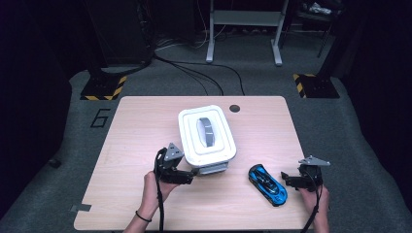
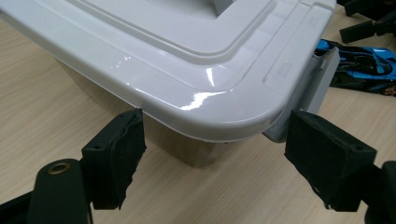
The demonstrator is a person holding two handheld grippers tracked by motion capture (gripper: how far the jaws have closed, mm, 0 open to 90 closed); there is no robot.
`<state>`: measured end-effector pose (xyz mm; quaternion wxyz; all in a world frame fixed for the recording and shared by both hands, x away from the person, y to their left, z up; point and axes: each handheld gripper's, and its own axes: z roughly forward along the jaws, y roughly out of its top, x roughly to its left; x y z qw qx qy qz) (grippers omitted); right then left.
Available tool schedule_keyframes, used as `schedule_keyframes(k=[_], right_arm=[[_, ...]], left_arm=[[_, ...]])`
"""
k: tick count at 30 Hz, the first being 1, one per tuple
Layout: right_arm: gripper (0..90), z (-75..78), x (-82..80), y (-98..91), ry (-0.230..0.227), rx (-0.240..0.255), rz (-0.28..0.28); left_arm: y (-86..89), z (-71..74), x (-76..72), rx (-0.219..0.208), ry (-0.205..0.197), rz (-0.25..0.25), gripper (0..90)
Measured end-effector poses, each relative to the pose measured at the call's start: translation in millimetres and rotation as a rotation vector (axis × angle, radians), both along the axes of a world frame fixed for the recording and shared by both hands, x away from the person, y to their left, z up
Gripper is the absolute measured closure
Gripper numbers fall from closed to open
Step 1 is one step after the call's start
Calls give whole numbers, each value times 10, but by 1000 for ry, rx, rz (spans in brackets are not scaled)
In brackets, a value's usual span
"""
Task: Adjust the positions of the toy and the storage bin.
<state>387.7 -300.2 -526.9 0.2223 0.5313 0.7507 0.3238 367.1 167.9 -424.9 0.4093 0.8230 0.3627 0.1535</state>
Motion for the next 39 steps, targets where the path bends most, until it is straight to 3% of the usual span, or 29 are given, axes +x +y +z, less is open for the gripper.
schedule_keyframes(k=[10,18,22,27,28,29,34,39], right_arm=[[73,0,0,0,0,0,0],[74,1,0,0,0,1,-2],[78,2,-2,-3,0,1,-3],[78,2,-1,-4,-1,1,-2],[78,2,-1,-4,0,1,-2],[77,2,-1,-4,0,1,-1],[77,2,-1,-4,0,1,-1],[76,1,0,-4,-1,1,0]], left_arm=[[-230,-10,45,-44,14,-45,201],[-486,-23,92,-66,0,-83,193],[-518,-39,82,-49,-17,-86,165],[-368,-85,29,-20,-37,-51,137],[-258,-137,34,-6,-30,-23,113],[-258,-137,34,-6,-30,-23,73],[45,-260,62,19,-17,52,14],[376,-424,115,68,-1,117,0]])
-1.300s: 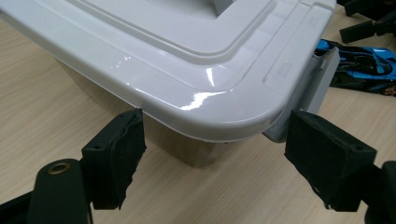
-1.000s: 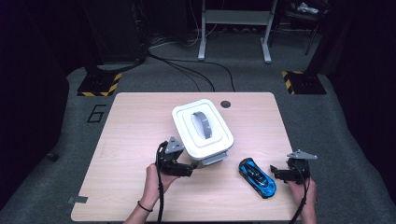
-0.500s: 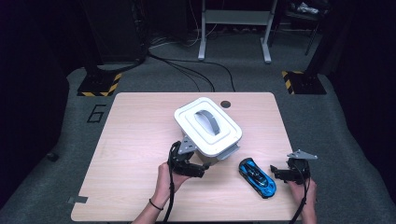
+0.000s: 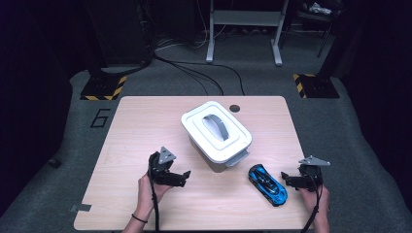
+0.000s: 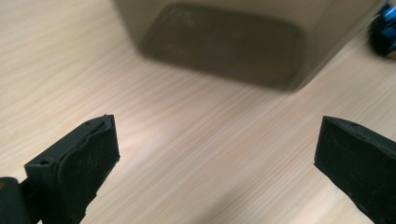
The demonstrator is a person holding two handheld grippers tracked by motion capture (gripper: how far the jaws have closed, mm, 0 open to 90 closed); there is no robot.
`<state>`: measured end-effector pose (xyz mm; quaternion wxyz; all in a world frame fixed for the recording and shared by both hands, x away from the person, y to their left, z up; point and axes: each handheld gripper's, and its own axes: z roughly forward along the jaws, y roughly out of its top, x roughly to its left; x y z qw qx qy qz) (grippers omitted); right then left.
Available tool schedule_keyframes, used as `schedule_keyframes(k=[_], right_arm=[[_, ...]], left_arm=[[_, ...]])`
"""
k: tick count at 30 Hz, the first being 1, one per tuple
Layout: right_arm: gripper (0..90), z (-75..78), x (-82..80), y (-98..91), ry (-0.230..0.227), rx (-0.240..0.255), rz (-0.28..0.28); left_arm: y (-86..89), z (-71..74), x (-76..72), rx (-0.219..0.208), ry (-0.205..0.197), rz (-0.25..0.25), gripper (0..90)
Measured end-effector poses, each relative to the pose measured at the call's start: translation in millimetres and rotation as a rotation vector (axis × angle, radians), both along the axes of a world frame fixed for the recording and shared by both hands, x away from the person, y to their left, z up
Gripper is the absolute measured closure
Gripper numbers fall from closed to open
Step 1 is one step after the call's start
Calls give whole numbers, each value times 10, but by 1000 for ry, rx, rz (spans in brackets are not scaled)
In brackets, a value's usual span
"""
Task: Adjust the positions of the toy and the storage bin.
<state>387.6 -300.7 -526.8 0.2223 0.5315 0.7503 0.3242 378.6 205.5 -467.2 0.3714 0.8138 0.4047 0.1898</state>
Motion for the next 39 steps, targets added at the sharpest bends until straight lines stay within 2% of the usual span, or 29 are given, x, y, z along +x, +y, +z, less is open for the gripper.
schedule_keyframes(k=[6,9,13,17,18,19,20,21,23,25,26,27,29,33,35,39], right_arm=[[75,-1,0,4,0,0,0],[74,-2,1,4,-1,-1,0],[69,-2,4,3,-1,-3,5],[66,-2,5,5,0,-5,7],[63,-3,5,5,1,-4,7],[62,-3,6,5,1,-4,8],[62,-3,6,5,1,-4,8],[59,-3,6,5,2,-3,8],[55,-4,6,9,2,-2,8],[51,-5,5,12,4,0,7],[48,-4,6,12,7,-2,11],[45,-4,7,13,7,-3,11],[41,-6,11,11,5,-5,16],[36,-4,12,12,7,-11,21],[23,0,15,7,18,-18,37],[0,11,25,-7,38,-8,33]], left_arm=[[392,-215,110,22,46,58,0],[579,-326,166,31,70,104,0],[754,-447,219,50,68,155,0],[853,-521,262,58,67,175,0],[869,-530,267,61,71,174,0],[887,-569,289,92,59,177,0],[887,-569,289,92,59,177,0],[907,-582,302,86,64,167,0],[949,-614,328,41,72,170,0],[979,-636,342,19,56,169,0],[1001,-630,353,31,59,155,0],[1011,-638,365,24,50,150,0],[1043,-626,376,32,62,121,0],[1050,-630,382,32,58,117,0],[1046,-630,387,26,62,113,0],[1042,-629,414,31,60,101,0]])
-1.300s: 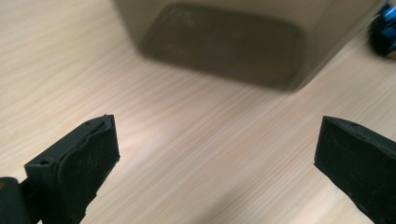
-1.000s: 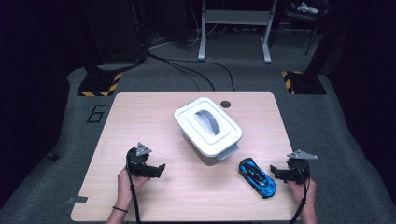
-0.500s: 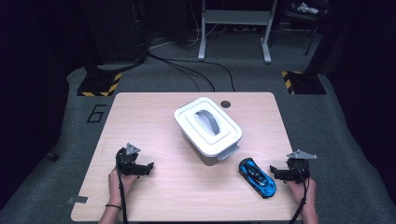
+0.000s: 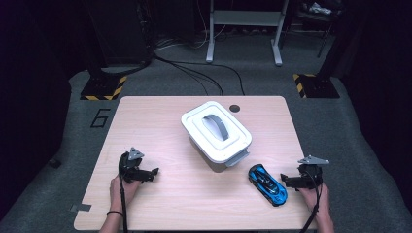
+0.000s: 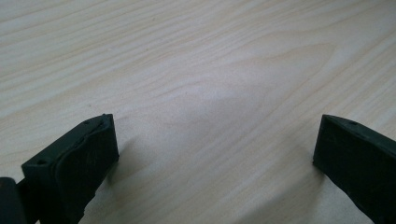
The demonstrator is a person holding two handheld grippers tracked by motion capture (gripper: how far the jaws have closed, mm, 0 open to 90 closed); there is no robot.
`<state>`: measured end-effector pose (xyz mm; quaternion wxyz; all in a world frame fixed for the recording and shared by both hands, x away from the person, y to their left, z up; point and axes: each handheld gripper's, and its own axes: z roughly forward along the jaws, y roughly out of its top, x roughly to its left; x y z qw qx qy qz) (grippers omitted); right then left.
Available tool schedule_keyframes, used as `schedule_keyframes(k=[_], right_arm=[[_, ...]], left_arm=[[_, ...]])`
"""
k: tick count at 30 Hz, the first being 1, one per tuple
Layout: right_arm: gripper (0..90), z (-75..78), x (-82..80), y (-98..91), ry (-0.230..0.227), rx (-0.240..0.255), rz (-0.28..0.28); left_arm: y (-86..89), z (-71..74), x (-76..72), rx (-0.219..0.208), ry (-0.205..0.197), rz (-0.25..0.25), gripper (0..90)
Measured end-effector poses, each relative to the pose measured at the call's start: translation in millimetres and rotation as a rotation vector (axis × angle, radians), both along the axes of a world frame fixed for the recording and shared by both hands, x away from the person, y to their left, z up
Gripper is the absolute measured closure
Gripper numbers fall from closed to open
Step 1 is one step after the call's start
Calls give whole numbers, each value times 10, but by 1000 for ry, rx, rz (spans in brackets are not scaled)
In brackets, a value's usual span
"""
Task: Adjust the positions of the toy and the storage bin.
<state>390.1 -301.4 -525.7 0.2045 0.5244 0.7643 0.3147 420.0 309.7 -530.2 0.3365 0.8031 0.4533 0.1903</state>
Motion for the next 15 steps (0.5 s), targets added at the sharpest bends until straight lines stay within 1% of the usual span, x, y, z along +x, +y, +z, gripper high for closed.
schedule_keyframes(k=[1,3,4,5,6,7,9,10,11,12,15], right_arm=[[0,3,1,-8,2,3,-1],[0,4,3,-13,1,10,-10],[0,13,3,-10,12,20,-12],[0,22,8,-5,15,26,-14],[0,37,11,4,15,22,-14],[0,60,20,14,11,18,-11],[0,126,29,27,-2,10,2],[0,165,36,39,-6,5,7],[0,223,42,60,-12,2,16],[0,262,42,84,-13,9,11],[0,351,53,142,-16,8,31]], left_arm=[[-8,-11,9,-7,-14,9,0],[1,0,17,-2,0,9,1],[2,1,18,-2,2,13,2],[2,-1,23,-3,-2,17,2],[4,3,24,-1,1,18,3],[3,-2,26,-2,-4,22,3],[0,-5,26,-2,-7,27,3],[3,5,26,3,3,24,3],[4,6,26,5,4,24,3],[1,1,27,2,-1,27,3],[2,5,26,4,3,25,3]])
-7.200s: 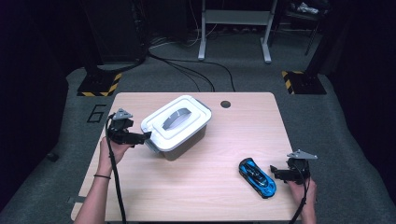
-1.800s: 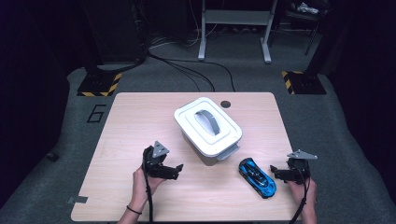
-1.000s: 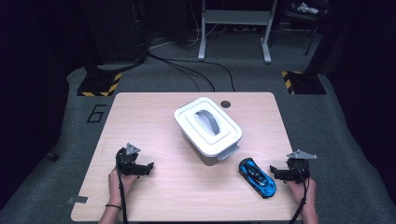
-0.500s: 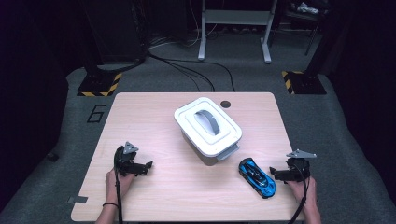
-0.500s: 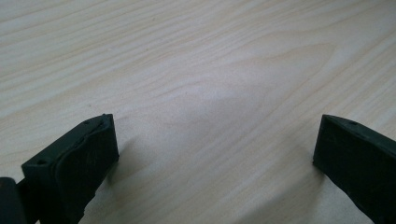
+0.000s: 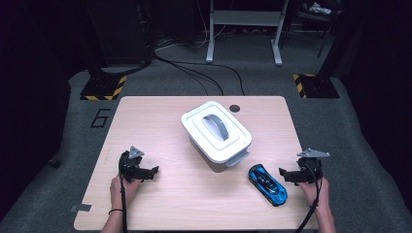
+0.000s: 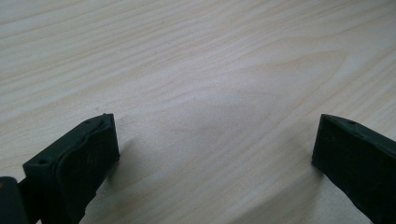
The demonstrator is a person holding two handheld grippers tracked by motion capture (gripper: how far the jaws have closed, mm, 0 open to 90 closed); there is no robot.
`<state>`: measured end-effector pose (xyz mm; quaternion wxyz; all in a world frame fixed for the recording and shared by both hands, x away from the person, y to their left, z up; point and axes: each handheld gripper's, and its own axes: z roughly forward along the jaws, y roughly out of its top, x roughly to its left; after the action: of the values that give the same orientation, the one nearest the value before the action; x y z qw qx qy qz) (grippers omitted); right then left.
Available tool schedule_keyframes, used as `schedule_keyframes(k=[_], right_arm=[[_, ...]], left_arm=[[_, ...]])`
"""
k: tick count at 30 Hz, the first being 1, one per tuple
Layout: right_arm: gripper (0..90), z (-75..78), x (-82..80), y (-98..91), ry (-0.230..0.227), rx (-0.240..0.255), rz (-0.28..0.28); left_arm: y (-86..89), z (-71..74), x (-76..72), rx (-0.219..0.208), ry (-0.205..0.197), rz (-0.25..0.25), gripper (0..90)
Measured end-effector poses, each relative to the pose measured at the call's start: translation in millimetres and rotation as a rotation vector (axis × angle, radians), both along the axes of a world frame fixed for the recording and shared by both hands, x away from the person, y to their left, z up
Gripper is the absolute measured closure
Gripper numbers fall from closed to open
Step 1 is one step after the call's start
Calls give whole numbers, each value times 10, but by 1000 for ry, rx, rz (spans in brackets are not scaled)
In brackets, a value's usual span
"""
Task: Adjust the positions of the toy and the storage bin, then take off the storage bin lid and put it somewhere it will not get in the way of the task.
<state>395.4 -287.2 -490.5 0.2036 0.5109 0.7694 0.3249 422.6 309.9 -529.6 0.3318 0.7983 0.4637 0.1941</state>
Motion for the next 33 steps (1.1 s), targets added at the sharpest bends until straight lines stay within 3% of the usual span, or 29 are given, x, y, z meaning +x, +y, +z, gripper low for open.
schedule_keyframes(k=[12,21,33], right_arm=[[0,370,31,280,-19,-5,81],[0,753,51,507,-46,7,135],[8,1173,157,894,-101,0,227]], left_arm=[[-3,-7,2,-3,-8,4,3],[0,0,0,0,0,0,3],[-2,-5,1,-2,-5,3,3]])
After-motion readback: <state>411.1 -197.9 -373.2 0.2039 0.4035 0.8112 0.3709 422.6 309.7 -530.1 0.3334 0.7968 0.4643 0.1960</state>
